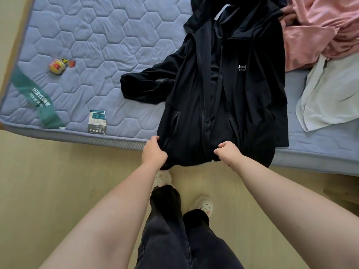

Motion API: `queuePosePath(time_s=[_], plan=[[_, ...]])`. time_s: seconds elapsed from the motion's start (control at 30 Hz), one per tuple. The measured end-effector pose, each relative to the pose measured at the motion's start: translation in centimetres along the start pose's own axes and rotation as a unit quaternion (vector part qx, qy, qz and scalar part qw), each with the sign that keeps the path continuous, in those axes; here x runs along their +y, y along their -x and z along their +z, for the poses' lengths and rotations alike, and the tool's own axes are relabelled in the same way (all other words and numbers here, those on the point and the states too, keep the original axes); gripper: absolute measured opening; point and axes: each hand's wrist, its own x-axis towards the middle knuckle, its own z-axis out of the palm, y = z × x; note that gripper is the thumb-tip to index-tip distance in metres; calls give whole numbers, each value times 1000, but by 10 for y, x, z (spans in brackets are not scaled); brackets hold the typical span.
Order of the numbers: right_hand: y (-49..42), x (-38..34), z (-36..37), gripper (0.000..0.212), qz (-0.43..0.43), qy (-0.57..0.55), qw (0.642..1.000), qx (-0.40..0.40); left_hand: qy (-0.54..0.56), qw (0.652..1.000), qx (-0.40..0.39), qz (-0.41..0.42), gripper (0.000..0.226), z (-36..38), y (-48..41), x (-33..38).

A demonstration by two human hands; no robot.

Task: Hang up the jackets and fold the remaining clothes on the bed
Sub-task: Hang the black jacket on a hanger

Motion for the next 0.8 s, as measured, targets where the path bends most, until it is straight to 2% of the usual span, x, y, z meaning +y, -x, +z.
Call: queuePosePath(time_s=[0.07,0.2,0.37,0.47,0.57,0.63,0.7,0.77,0.8], plan=[[-1,0,-4,39,-8,7,1000,11,-10,999,3,39,56,4,0,14],[-4,2,-20,37,-16,8,999,28,-20,994,-26,105,48,22,-1,54],[-20,26,-49,41,-13,48,991,126,-9,980,-90,178,38,59,-4,105],[-33,45,-67,46,15,28,971,239,30,974,-153,164,32,86,-11,133],[-46,64,-88,53,52,-30,942,331,149,961,-224,66,38,110,-13,163],[-55,77,-97,57,102,-43,952,285,217,940,-262,-16,36,119,-11,182],[-63,87,-100,55,127,-51,974,183,233,931,-276,-60,8,124,-7,198],[-70,95,-102,46,114,-37,986,112,245,925,-275,-94,10,127,-5,205],[-71,98,-106,42,108,-42,986,123,271,913,-280,-121,15,128,-6,204]])
